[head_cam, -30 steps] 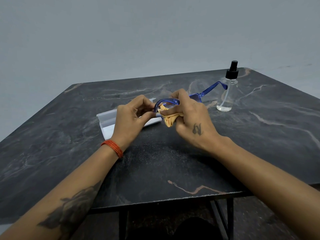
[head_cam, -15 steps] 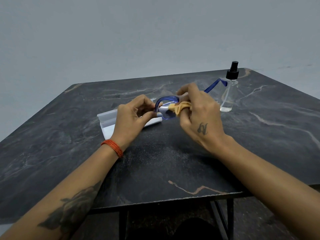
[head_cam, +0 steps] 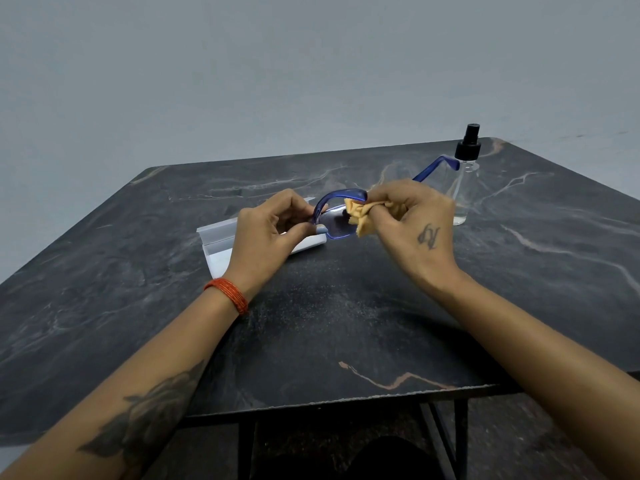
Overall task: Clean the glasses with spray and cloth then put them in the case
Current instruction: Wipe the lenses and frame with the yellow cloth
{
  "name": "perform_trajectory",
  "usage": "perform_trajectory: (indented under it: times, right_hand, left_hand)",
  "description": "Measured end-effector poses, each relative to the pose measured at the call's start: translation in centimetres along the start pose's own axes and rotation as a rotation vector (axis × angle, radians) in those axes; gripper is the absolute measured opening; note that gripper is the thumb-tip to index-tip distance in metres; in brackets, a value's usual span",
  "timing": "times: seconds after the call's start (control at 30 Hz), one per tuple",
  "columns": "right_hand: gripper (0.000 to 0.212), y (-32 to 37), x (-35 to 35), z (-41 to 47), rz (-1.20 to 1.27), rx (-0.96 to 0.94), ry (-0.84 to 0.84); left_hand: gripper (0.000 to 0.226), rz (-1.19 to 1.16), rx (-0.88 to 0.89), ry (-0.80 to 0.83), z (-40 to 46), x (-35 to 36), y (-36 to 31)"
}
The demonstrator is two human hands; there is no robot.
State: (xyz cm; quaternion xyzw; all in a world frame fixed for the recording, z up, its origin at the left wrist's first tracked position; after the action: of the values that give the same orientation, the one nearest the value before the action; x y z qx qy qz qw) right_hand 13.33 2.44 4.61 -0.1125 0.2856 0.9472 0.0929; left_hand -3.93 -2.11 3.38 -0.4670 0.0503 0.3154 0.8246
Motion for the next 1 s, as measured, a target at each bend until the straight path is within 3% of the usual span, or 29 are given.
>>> perform_trajectory:
  times: [0.17,0.47,0.6,0.7,1.0]
  right_hand:
    - [0.012,-0.1,0.4,0.0,0.080,0.042,0.039]
    - [0.031,0.7,1.1,-0.5,-0.396,-0.411,0.107]
    - [0.016,0.7,1.4,-0.6,-0.497,-0.453,0.112]
    - [0.008,0.2,1.7,-0.6,-0.503,-0.456,0.143]
    - [0.014,0.6,2.4,-1.1,-0.382,-0.455,0.171]
  left_hand:
    - [0.022,0.021,0.002,0.001,0.1,0.0,0.2]
    - [0.021,0.028,0.013,0.005,-0.1,0.2,-0.1]
    - [0.020,0.019,0.003,0.002,-0.1,0.2,-0.2]
    - [0.018,0.017,-0.006,0.002,-0.2,0.3,-0.2]
    - [0.017,0.027,-0.008,-0.010,-0.3,0.2,-0.2]
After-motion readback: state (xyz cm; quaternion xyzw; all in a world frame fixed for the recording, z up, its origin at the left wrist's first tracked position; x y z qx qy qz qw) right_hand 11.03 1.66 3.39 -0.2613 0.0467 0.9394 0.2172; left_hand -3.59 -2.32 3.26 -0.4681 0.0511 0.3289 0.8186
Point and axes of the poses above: each hand's wrist, its own z-axis towards the middle knuckle, its own x-axis out of the palm, y = z × x, the point moved 3 cm from there along z, towards the middle knuckle, and after that the axes turned 11 degrees about -x, right-handed, at the moved point
